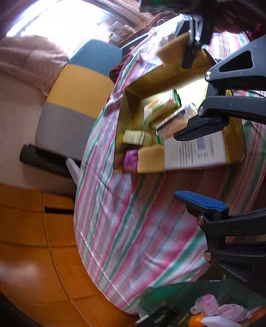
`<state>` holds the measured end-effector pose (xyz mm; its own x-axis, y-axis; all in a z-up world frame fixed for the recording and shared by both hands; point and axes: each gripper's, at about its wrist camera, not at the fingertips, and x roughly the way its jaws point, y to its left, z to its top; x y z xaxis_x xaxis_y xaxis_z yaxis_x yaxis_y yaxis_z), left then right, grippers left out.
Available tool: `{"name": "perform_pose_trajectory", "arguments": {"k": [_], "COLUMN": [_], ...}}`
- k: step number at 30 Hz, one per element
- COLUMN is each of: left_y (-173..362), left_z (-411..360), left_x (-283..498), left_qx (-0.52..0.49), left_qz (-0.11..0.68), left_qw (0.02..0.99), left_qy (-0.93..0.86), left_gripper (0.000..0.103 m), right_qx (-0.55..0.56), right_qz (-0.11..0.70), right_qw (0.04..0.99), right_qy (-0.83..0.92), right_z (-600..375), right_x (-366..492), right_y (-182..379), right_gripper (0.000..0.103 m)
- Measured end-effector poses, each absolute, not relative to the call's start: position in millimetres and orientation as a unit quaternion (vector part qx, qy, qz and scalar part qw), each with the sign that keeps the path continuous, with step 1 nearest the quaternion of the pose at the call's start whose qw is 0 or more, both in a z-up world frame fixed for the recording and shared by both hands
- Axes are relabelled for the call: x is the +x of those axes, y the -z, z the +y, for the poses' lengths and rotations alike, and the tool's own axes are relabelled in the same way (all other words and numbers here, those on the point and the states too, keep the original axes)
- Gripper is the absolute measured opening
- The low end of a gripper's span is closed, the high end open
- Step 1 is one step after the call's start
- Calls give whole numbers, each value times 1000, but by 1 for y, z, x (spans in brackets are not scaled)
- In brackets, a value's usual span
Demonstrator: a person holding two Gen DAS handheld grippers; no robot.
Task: Organize objects
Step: 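Carry the yellow sponge into the tray and open the right gripper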
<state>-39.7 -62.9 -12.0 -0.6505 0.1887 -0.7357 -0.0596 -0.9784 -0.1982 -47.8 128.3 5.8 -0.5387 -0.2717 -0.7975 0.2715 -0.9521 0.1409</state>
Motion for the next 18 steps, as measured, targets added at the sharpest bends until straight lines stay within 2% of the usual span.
{"name": "perform_pose_trajectory", "arguments": {"k": [7,10,12,14,18], "left_y": [22,26,27,27,25], "left_z": [-71,-70,-70,-70,-70], "left_x": [-42,-42,-43,-43,-42], "left_qx": [-422,-427,-429,-429,-425], "left_qz": [-87,-86,-87,-88,-85], "left_qw": [67,70,69,68,68], "left_qy": [-900,-897,-897,-897,-899], "left_gripper": [51,51,51,51,52], "right_qx": [503,521,530,532,530], "right_qz": [24,11,1,-3,-28], "right_qw": [177,201,225,232,233], "right_qy": [846,829,818,814,815], "right_z": [78,64,58,54,57], "right_x": [-65,-68,-65,-63,-60], "right_y": [40,53,58,62,62], "right_gripper": [77,82,97,103,103]}}
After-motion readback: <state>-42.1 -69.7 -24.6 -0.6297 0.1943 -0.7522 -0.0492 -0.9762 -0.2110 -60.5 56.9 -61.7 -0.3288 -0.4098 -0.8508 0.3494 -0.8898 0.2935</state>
